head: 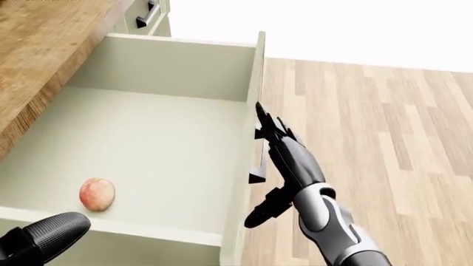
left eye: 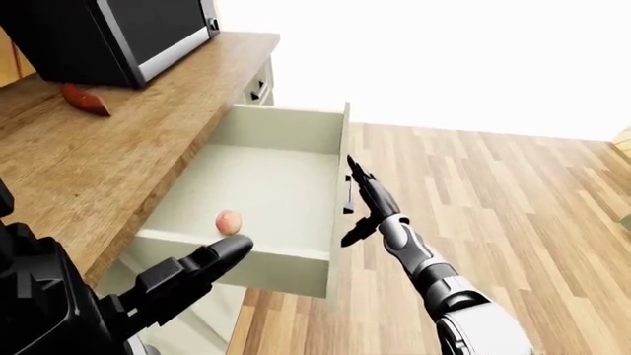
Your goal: Close the right drawer.
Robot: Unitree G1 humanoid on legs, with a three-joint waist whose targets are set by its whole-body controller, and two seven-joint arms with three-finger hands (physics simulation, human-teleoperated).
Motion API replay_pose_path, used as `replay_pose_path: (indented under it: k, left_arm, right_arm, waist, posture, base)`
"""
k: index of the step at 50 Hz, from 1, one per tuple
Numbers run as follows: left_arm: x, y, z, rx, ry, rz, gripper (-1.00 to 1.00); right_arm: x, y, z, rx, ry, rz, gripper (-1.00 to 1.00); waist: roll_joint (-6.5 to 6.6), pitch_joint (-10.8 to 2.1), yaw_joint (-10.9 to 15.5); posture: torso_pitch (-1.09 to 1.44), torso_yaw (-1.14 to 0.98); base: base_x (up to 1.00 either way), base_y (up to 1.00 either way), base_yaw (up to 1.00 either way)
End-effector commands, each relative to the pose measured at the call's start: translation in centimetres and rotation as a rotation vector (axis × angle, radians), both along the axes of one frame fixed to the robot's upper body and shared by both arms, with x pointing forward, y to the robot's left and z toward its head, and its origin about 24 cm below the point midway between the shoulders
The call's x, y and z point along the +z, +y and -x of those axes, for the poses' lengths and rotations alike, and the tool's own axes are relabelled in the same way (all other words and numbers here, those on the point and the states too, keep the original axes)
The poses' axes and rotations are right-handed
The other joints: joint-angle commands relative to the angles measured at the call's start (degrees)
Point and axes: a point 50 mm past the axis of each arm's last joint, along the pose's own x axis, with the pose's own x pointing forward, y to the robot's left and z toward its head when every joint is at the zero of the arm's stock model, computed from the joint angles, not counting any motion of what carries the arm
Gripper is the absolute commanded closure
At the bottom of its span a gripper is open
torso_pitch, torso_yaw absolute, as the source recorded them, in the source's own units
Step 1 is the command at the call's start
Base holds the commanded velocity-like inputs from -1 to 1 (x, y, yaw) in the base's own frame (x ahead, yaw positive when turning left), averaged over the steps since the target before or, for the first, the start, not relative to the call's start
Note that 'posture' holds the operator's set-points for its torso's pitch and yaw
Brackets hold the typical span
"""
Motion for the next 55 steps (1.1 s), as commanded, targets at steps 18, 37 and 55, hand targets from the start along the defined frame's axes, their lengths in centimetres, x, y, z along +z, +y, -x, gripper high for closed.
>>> replay_pose_path:
  k: [18,37,55]
  left_arm:
    - [0.4,-0.2,0.4,-0.006,-0.038,-0.005,-1.00]
    - [0.4,0.0,0.5,-0.004,-0.038,-0.002,-1.00]
    - [0.5,0.1,0.4,-0.001,-0.038,0.000,-1.00]
  right_arm:
    - [2.2,4.1,-0.3,0.226,-0.073,0.035,-1.00]
    - [1.2,5.4,0.3,0.299,-0.010,0.066,-1.00]
    - [1.1,6.9,0.5,0.350,0.012,0.104,-1.00]
  waist:
    - [-0.11,-1.45,0.52]
    - [-0.23,-1.38,0.80]
    - [-0.12,-1.18,0.85]
  posture:
    - [0.00,0.00]
    - [0.00,0.00]
    - [0.00,0.00]
  base:
    - [0.00,0.00,0.00]
    - [0.00,0.00,0.00]
    - [0.00,0.00,0.00]
